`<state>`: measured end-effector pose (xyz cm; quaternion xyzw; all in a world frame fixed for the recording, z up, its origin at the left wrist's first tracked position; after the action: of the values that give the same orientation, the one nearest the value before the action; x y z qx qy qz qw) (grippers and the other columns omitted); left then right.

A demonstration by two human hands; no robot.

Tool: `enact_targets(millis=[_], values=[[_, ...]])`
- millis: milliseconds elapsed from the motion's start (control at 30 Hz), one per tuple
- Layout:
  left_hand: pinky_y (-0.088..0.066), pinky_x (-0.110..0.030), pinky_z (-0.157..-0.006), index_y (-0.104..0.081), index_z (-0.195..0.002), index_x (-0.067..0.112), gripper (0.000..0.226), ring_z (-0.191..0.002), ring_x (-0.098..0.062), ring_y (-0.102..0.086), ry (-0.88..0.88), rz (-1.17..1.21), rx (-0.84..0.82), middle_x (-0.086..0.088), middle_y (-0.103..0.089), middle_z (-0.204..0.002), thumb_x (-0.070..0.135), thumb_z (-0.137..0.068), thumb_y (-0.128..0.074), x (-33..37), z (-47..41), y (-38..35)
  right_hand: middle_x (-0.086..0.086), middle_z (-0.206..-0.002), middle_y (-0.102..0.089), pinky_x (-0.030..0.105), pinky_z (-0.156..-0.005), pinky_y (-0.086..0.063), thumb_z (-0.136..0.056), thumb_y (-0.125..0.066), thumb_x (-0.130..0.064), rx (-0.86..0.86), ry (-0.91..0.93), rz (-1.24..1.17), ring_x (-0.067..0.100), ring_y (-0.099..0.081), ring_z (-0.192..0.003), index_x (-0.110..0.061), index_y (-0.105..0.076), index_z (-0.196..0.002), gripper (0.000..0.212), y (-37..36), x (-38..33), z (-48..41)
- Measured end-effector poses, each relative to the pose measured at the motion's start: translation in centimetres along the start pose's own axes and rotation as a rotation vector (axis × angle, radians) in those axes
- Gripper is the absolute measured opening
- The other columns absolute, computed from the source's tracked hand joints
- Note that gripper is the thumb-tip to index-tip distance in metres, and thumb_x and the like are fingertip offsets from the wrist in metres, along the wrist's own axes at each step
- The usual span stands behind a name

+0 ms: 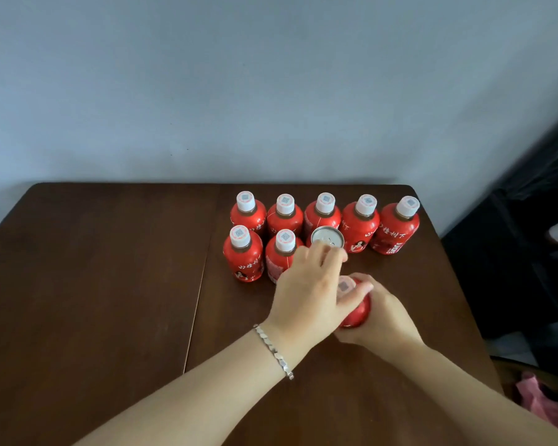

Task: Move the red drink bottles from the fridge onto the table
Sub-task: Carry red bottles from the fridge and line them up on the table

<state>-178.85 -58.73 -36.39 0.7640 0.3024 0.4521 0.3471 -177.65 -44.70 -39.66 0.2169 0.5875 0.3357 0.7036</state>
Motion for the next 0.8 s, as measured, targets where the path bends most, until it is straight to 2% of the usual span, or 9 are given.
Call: enact_targets(millis=[33, 100, 167, 233, 300, 367, 500, 700, 800], values=[[-0.051, -0.03, -0.059, -0.055, -0.1, 0.015, 0.048, -0.086, -0.018, -0.057, 0.155, 0.046, 0.017, 0.0, -0.055, -0.096, 0.058, -0.078, -0.049, 0.0, 0.3, -0.2, -0.014, -0.105, -0.056, 0.021, -0.083, -0.045, -0.053, -0.088, -0.032, 0.09, -0.045, -0.021, 0.009, -0.057, -0.097, -0.03, -0.048, -0.117, 0.075, 0.4, 1.0, 0.0], [-0.054, -0.035, -0.076, -0.046, -0.117, 0.015, 0.062, -0.1, -0.022, -0.057, 0.663, 0.322, -0.033, -0.003, -0.048, -0.114, 0.062, -0.078, -0.051, -0.8, 0.5, -0.6, -0.006, -0.111, -0.059, 0.025, -0.086, -0.046, -0.054, -0.09, -0.029, 0.237, -0.146, -0.088, 0.014, -0.058, -0.102, -0.025, -0.05, -0.119, 0.077, 0.8, 2.5, -0.7], [-0.056, -0.041, -0.081, -0.027, -0.139, 0.015, 0.081, -0.114, -0.031, -0.053, 1.189, 0.89, -0.057, -0.009, -0.036, -0.137, 0.06, -0.079, -0.058, -1.6, 0.1, -1.4, 0.001, -0.12, -0.058, 0.03, -0.091, -0.046, -0.058, -0.089, -0.028, 0.31, -0.247, -0.166, 0.02, -0.057, -0.111, -0.019, -0.047, -0.125, 0.08, 1.0, 3.5, -1.9], [-0.051, -0.045, -0.092, -0.018, -0.146, 0.017, 0.088, -0.126, -0.037, -0.044, 1.413, 1.344, 0.029, -0.013, -0.03, -0.147, 0.058, -0.08, -0.059, -2.2, -0.9, -1.9, 0.005, -0.129, -0.055, 0.034, -0.095, -0.046, -0.062, -0.087, -0.028, 0.333, -0.308, -0.222, 0.023, -0.054, -0.118, -0.015, -0.042, -0.13, 0.083, 0.7, 3.7, -3.1], [-0.041, -0.048, -0.103, -0.018, -0.148, 0.02, 0.086, -0.131, -0.039, -0.039, 1.432, 1.565, 0.072, -0.018, -0.029, -0.149, 0.058, -0.081, -0.058, -2.5, -1.9, -2.0, 0.007, -0.133, -0.052, 0.037, -0.097, -0.045, -0.064, -0.086, -0.028, 0.318, -0.302, -0.256, 0.024, -0.052, -0.121, -0.013, -0.038, -0.133, 0.085, 0.3, 3.4, -4.3], [-0.039, -0.047, -0.105, -0.02, -0.147, 0.021, 0.082, -0.131, -0.038, -0.04, 1.422, 1.611, 0.089, -0.018, -0.033, -0.148, 0.057, -0.083, -0.056, -2.9, -2.7, -2.4, 0.01, -0.136, -0.047, 0.038, -0.097, -0.045, -0.068, -0.084, -0.026, 0.292, -0.298, -0.274, 0.026, -0.05, -0.123, -0.011, -0.034, -0.132, 0.083, -0.4, 2.7, -5.0], [-0.04, -0.047, -0.101, -0.027, -0.145, 0.02, 0.07, -0.13, -0.033, -0.043, 1.429, 1.515, 0.091, -0.013, -0.041, -0.145, 0.057, -0.089, -0.048, -3.1, -3.7, -3.3, 0.017, -0.136, -0.044, 0.043, -0.094, -0.045, -0.072, -0.081, -0.026, 0.289, -0.386, -0.293, 0.034, -0.051, -0.121, -0.009, -0.025, -0.136, 0.087, -1.2, 2.0, -5.8], [-0.044, -0.047, -0.097, -0.03, -0.143, 0.018, 0.069, -0.126, -0.03, -0.048, 1.446, 1.409, 0.057, -0.012, -0.044, -0.141, 0.059, -0.089, -0.045, -3.1, -3.9, -3.4, 0.019, -0.14, -0.041, 0.046, -0.099, -0.042, -0.074, -0.079, -0.018, 0.287, -0.456, -0.374, 0.035, -0.047, -0.125, -0.01, -0.017, -0.143, 0.093, -1.0, 1.6, -7.0], [-0.044, -0.048, -0.096, -0.031, -0.142, 0.017, 0.069, -0.123, -0.03, -0.05, 1.465, 1.385, 0.026, -0.012, -0.047, -0.139, 0.059, -0.089, -0.043, -3.0, -3.9, -3.0, 0.021, -0.143, -0.034, 0.046, -0.102, -0.041, -0.074, -0.077, -0.01, 0.22, -0.545, -0.389, 0.037, -0.043, -0.128, -0.01, -0.01, -0.147, 0.098, -1.1, 1.0, -6.8]])
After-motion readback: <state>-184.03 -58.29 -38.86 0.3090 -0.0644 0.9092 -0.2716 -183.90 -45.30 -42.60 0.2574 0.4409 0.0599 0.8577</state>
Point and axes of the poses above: each hand's wrist, its own z-axis away from the middle knuckle, its own y-axis out of the back of the hand, x = y × z, the point moved 1 cm from there along -z, towards the middle knuckle
